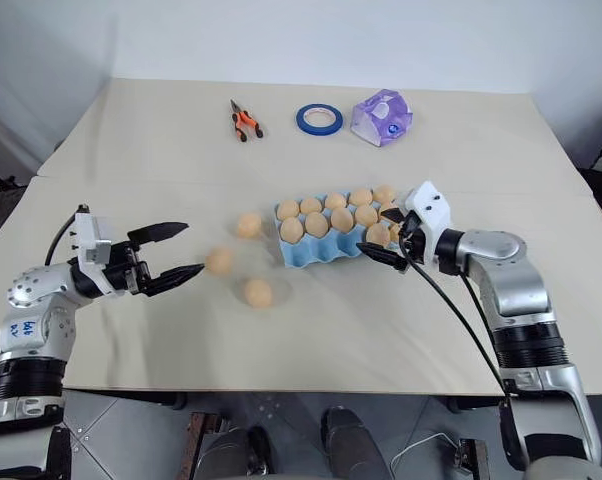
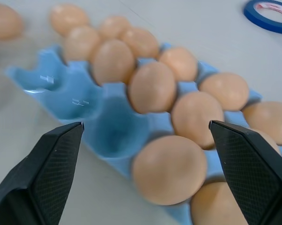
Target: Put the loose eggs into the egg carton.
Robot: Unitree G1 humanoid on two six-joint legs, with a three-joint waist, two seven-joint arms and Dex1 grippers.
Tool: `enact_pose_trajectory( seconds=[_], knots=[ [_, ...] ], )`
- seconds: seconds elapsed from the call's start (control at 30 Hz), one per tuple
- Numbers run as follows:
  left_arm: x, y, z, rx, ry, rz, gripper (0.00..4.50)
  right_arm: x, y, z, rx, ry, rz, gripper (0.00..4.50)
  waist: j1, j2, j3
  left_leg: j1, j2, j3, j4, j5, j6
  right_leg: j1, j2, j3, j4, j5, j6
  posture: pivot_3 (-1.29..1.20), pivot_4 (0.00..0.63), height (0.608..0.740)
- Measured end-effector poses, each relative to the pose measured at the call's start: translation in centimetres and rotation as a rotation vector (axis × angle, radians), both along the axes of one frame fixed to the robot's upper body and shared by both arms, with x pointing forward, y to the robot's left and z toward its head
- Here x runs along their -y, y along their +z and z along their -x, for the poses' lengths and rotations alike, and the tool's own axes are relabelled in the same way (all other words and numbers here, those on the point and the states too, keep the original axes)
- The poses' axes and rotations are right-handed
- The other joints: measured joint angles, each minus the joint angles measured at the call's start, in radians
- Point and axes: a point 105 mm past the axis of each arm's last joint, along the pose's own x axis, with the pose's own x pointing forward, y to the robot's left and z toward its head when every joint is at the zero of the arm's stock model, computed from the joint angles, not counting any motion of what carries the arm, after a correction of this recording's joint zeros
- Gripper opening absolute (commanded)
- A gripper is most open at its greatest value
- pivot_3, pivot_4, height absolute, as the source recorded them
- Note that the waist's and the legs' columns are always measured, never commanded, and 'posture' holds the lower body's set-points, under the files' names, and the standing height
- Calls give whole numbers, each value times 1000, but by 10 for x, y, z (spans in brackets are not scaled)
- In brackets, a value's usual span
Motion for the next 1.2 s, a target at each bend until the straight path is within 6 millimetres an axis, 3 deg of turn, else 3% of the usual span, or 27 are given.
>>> enact_pose_trajectory(
  seconds=[0.27,0.43,0.63,0.77,0.97,1.2],
  knots=[
    [-26,0,7,34,276,63,4500,14,0,47,25,133,-113,4481,4,0,0,0,1,0,-2,-1,0,2,0,0,-5,0,0,0,150,740],
    [-27,-22,31,-33,378,102,4500,20,-14,76,-36,265,-123,4481,1,0,0,2,1,0,-1,-2,1,4,0,0,-6,0,1,0,150,740],
    [-36,-37,56,-85,466,114,4500,29,-13,77,-47,297,-87,4481,-1,0,0,8,1,-4,-1,-6,-2,12,-2,-3,-11,1,-3,0,150,740],
    [-31,-39,64,-96,476,113,4500,29,-8,74,-30,313,-88,4481,-1,0,0,9,0,-7,-1,-8,1,15,-4,-5,-14,0,-7,0,150,740],
    [-2,-35,72,-103,434,143,4500,30,-8,83,-57,383,-86,4481,5,1,0,7,-5,-10,-4,-7,1,17,-10,-9,-16,1,-4,0,150,740],
    [69,-44,69,-140,334,212,4500,35,-9,84,-74,379,-72,4481,10,1,1,7,-9,-11,-4,-7,3,19,-13,-9,-19,2,0,0,150,740]
  ],
)
